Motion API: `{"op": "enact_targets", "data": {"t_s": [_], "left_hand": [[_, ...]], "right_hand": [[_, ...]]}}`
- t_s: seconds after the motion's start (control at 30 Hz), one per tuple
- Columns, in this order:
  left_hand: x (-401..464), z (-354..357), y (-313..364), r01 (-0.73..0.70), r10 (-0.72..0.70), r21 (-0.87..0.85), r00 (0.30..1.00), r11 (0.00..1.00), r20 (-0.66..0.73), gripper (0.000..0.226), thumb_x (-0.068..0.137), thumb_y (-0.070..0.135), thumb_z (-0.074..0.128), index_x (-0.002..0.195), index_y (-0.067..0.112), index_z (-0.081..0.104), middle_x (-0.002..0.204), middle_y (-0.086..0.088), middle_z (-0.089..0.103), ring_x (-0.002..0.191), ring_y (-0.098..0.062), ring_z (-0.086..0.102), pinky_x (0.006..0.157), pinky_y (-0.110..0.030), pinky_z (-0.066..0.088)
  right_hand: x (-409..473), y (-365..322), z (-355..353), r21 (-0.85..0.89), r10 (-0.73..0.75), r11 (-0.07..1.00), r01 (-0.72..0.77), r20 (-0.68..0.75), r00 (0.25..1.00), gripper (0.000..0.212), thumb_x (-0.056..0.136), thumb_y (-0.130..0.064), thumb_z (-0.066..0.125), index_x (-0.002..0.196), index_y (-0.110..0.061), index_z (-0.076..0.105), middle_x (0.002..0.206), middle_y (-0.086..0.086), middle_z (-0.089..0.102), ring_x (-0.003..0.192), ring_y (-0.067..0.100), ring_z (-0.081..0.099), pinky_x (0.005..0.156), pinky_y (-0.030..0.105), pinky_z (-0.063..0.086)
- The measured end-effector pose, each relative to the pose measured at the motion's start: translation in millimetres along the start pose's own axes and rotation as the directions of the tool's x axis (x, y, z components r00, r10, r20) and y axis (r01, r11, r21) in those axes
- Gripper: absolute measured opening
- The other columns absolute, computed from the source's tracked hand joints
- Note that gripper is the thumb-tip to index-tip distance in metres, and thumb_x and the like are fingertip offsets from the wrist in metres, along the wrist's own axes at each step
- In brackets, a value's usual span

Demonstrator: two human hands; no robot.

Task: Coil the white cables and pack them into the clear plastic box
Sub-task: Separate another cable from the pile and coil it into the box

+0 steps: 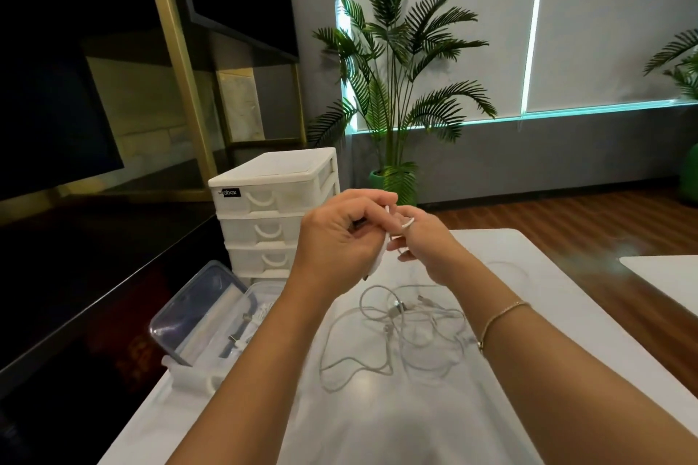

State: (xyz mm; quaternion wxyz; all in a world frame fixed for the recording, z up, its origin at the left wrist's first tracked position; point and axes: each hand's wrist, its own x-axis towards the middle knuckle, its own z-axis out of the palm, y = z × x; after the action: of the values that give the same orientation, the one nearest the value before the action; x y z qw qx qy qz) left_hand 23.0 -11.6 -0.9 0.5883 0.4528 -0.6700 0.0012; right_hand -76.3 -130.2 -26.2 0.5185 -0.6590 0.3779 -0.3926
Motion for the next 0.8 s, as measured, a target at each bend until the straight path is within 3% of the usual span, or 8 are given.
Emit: {"op": "enact_targets", "data": {"t_s": [0.13,0.23,0.33,0.4,0.57,0.67,0.8], "left_hand": [[-4,-6,-9,0.1,-0.099,0.008,0.995,0.995,-0.031,0.041,0.081,-0.002,0.064,0.067,0.036,0.065,0.111,0.02,0.059,0.099,0.0,0.062,0.084,-0.01,0.048],[-8,-8,-17,0.218,-0.216,0.042,0.975,0.975,-0.049,0.033,0.081,0.005,0.068,0.064,0.034,0.066,0.126,0.014,0.054,0.111,0.001,0.054,0.089,-0.007,0.042],[-15,-6,-21,0.289,-0.288,0.02,0.957,0.957,-0.014,0.033,0.08,0.007,0.069,0.062,0.035,0.065,0.134,0.01,0.051,0.115,-0.008,0.055,0.095,-0.02,0.045],[-17,-2,-19,0.298,-0.298,-0.007,0.954,0.954,0.007,0.035,0.08,0.005,0.068,0.063,0.034,0.065,0.126,0.013,0.054,0.111,-0.007,0.058,0.091,-0.016,0.046],[-17,6,-14,0.31,-0.312,-0.081,0.95,0.947,-0.023,0.026,0.082,0.003,0.066,0.069,0.026,0.067,0.095,0.013,0.066,0.094,-0.007,0.065,0.076,-0.004,0.047],[-19,9,-14,0.312,-0.314,-0.053,0.949,0.949,-0.042,0.017,0.084,0.007,0.064,0.083,0.023,0.07,0.087,0.014,0.066,0.082,0.0,0.063,0.071,-0.002,0.046],[-24,15,-17,0.389,-0.391,-0.074,0.92,0.918,-0.02,0.023,0.086,0.007,0.06,0.102,0.022,0.068,0.093,0.01,0.066,0.085,0.002,0.061,0.066,0.001,0.044]], "right_hand": [[3,-18,-8,-0.092,-0.143,0.987,0.133,-0.108,0.984,0.027,0.094,-0.024,0.052,0.118,-0.012,0.059,0.109,0.006,0.065,0.093,0.016,0.058,0.071,0.025,0.045],[-1,-35,-20,-0.119,-0.232,0.969,0.214,-0.163,0.959,0.029,0.091,-0.023,0.058,0.119,-0.017,0.058,0.111,0.0,0.062,0.102,0.016,0.057,0.086,0.03,0.048],[-9,-56,-32,-0.094,-0.313,0.949,0.302,-0.149,0.938,0.023,0.087,-0.021,0.063,0.11,-0.019,0.062,0.097,-0.006,0.064,0.088,0.008,0.058,0.072,0.021,0.046],[-13,-70,-37,-0.114,-0.36,0.931,0.348,-0.111,0.926,0.018,0.083,-0.019,0.067,0.101,-0.02,0.064,0.094,-0.005,0.065,0.083,0.006,0.059,0.068,0.018,0.043],[-22,-97,-43,-0.132,-0.435,0.893,0.429,-0.018,0.9,0.014,0.083,-0.015,0.067,0.091,-0.027,0.066,0.092,-0.008,0.067,0.085,0.006,0.062,0.075,0.017,0.045],[-33,-97,-50,-0.144,-0.433,0.895,0.423,-0.049,0.9,0.011,0.084,-0.017,0.065,0.09,-0.026,0.067,0.091,-0.007,0.068,0.082,0.005,0.063,0.074,0.017,0.046],[-47,-76,-56,-0.237,-0.373,0.908,0.346,-0.077,0.925,0.006,0.082,-0.019,0.067,0.084,-0.024,0.068,0.086,-0.003,0.069,0.082,0.013,0.066,0.077,0.024,0.051]]}}
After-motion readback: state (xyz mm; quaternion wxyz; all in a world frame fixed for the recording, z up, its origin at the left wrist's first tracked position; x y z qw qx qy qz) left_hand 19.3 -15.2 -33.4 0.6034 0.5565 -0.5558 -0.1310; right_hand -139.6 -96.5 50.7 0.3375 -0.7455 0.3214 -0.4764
